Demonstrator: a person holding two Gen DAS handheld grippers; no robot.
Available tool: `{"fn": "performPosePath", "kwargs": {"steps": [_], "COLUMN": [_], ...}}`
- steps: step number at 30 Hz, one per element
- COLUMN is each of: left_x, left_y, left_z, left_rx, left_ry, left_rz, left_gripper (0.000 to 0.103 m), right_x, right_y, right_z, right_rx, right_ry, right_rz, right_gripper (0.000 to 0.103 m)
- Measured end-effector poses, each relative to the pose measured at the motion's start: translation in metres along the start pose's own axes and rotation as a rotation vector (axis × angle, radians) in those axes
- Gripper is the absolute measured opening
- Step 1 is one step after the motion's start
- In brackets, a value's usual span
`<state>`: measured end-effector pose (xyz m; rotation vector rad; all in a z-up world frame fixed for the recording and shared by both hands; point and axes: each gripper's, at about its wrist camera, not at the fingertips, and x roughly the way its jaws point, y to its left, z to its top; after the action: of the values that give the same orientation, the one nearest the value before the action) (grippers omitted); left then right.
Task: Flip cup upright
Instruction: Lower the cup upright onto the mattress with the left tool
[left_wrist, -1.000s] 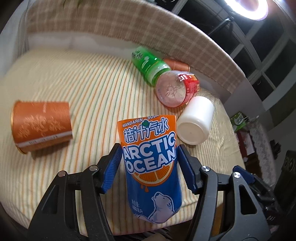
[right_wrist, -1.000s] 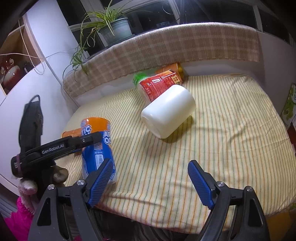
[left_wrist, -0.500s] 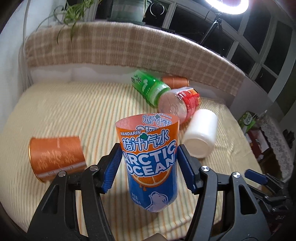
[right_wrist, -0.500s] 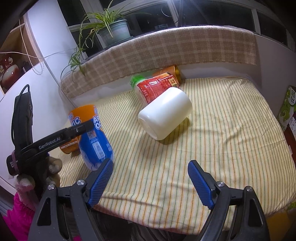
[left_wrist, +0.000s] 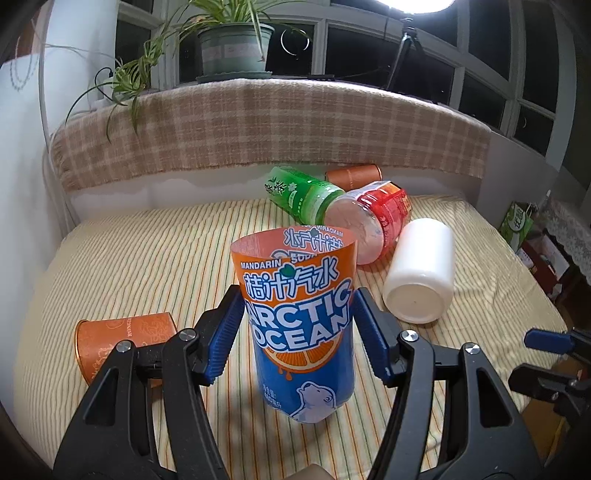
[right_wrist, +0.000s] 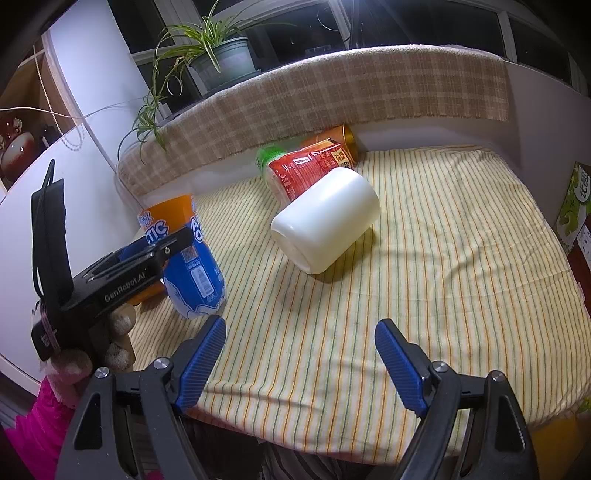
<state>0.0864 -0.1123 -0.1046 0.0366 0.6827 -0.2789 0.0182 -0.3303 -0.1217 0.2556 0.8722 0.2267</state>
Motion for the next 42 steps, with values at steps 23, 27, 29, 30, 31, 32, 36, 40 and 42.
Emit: {"fn": "performPosePath", "kwargs": {"steps": [23, 27, 29, 30, 31, 32, 36, 40, 42], "left_x": [-0.024, -0.025, -0.026, -0.027, -0.028, -0.028, -0.028, -0.029, -0.032], "left_y": [0.003, 0.005, 0.007, 0.008, 0.009, 0.009, 0.011, 0.013, 0.014], "left_z": [-0.018, -0.018, -0.019, -0.019, -0.02, -0.02, -0.023, -0.026, -0.027], "left_rx": [-0.023, -0.035, -0.044, -0.05, -0.053, -0.055, -0.065, -0.069, -0.069], "left_ry": [0.075, 0.083, 0.09, 0.095, 0.098, 0.106, 0.137, 0.155, 0.149], "left_rz": [-0.138, -0.146, -0.152, -0.157, -0.16, -0.167, -0.191, -0.197, -0.197], "left_gripper": [0.062, 0.062, 0.062, 0.062, 0.063, 0.064, 0.065, 0.07, 0.079], "right_x": [-0.005, -0.007, -0.008, -0.009, -0.009, -0.009, -0.01, -0.01, -0.011], "right_y": [0.012, 0.011, 0.011, 0.012, 0.012, 0.012, 0.014, 0.016, 0.017], "right_z": [-0.001, -0.002, -0.002, -0.003, -0.003, -0.003, -0.003, -0.003, -0.003], "right_rx": [-0.019, -0.018, -0.017, -0.017, -0.017, -0.018, -0.023, -0.025, -0.027], "right_ry": [-0.013, -0.017, -0.019, -0.019, -0.019, -0.02, -0.021, -0.024, -0.026], "right_rz": [0.009, 0.009, 0.008, 0.008, 0.009, 0.009, 0.011, 0.011, 0.01], "right_gripper": [0.086, 0.086, 0.086, 0.086, 0.086, 0.086, 0.086, 0.086, 0.086]}}
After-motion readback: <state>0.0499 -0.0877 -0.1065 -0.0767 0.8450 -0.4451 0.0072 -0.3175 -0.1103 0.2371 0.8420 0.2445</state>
